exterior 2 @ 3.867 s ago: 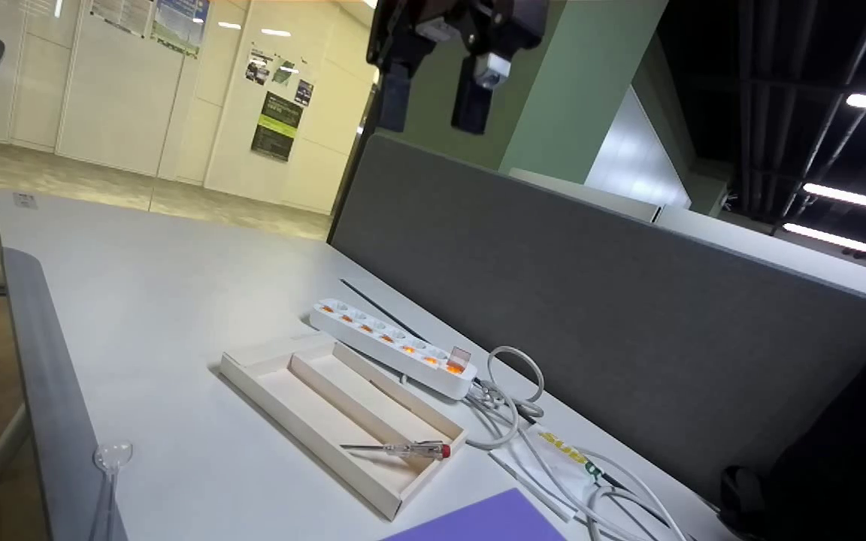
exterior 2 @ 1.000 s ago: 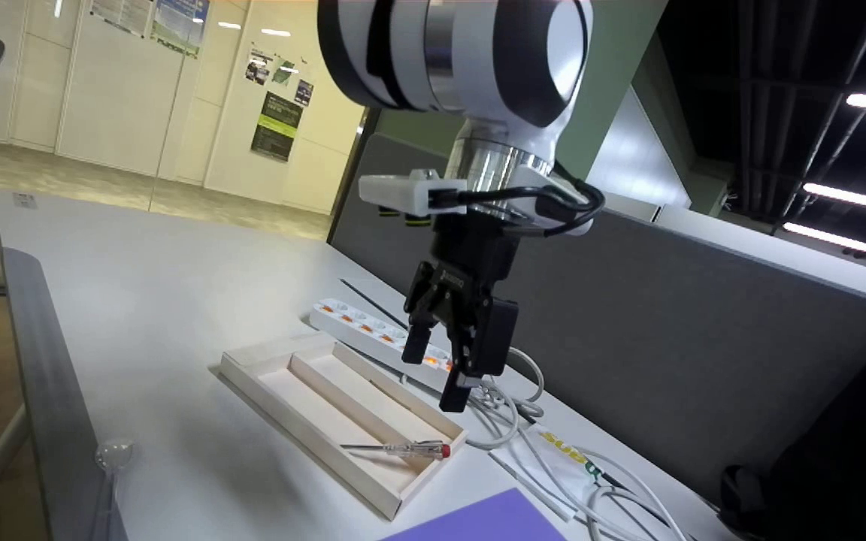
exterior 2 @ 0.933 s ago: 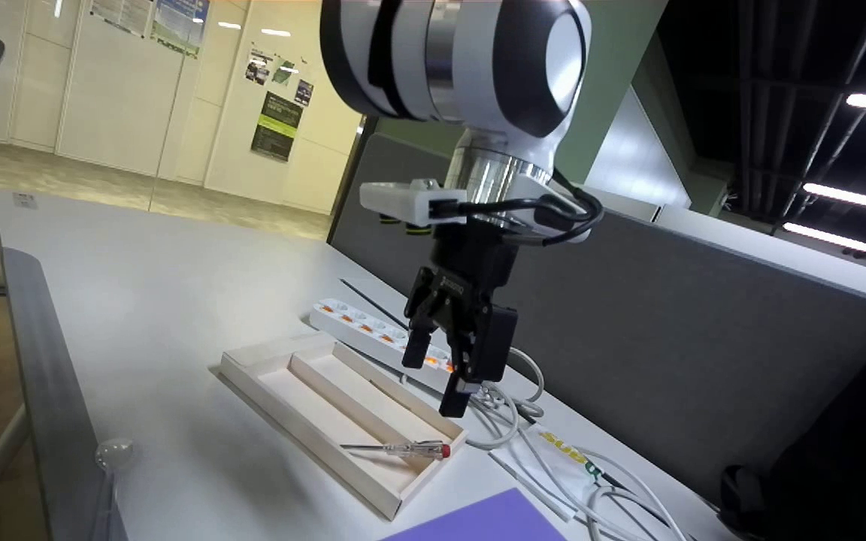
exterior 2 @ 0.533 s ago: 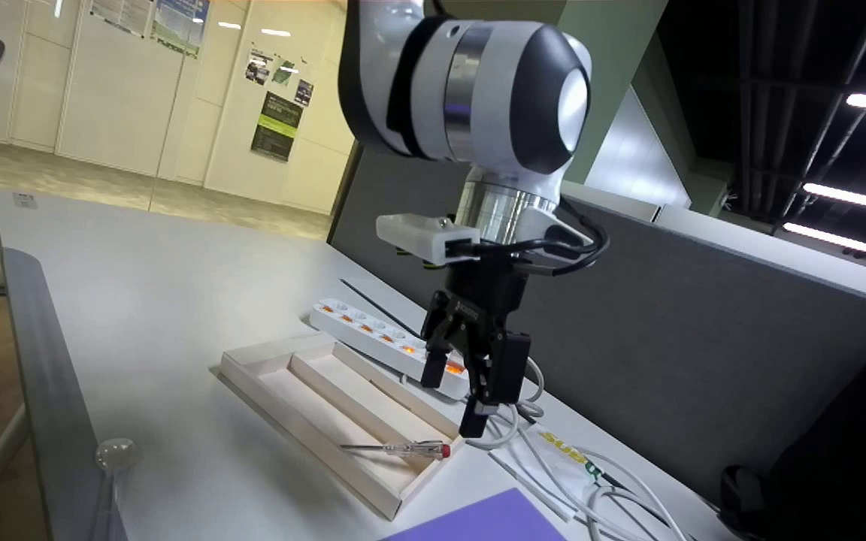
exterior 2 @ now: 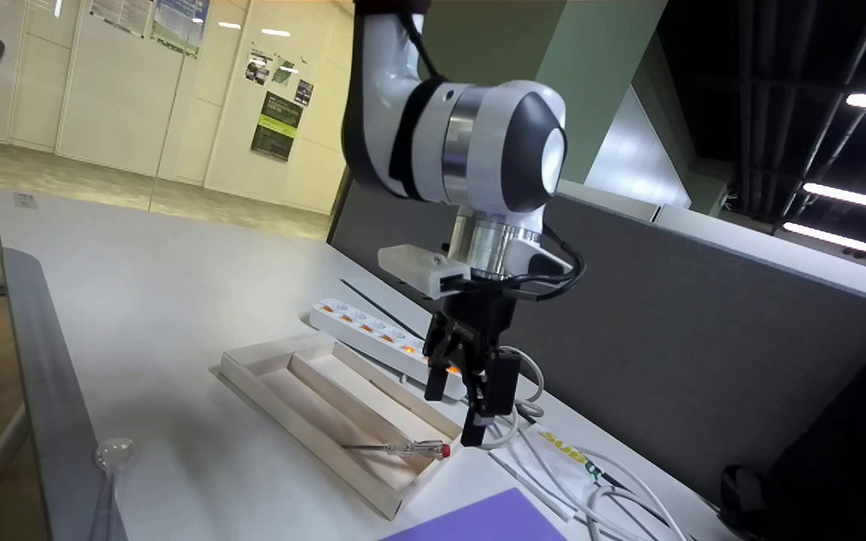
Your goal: Remove the screwdriver from the tray and put it on the table
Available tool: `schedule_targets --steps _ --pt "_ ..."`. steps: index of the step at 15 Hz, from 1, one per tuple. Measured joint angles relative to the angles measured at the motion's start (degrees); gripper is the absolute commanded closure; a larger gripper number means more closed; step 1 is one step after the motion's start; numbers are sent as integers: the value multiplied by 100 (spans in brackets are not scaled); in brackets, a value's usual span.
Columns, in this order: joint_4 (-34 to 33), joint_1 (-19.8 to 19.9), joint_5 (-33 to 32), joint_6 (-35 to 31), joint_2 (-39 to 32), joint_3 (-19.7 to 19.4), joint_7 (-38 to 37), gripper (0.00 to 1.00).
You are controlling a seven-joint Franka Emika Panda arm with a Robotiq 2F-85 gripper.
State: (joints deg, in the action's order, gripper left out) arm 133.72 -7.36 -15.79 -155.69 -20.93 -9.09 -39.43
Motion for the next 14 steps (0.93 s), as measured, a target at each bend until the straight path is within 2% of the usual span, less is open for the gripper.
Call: schedule_targets --steps 5,6,7,14 --pt "-363 -475 51 -280 -587 -222 -285 0" --pt "-410 -554 91 -309 -681 -271 -323 10" --pt "-435 -613 155 -320 -746 -306 -334 26" --pt "-380 -872 573 -348 -784 -546 -496 75"
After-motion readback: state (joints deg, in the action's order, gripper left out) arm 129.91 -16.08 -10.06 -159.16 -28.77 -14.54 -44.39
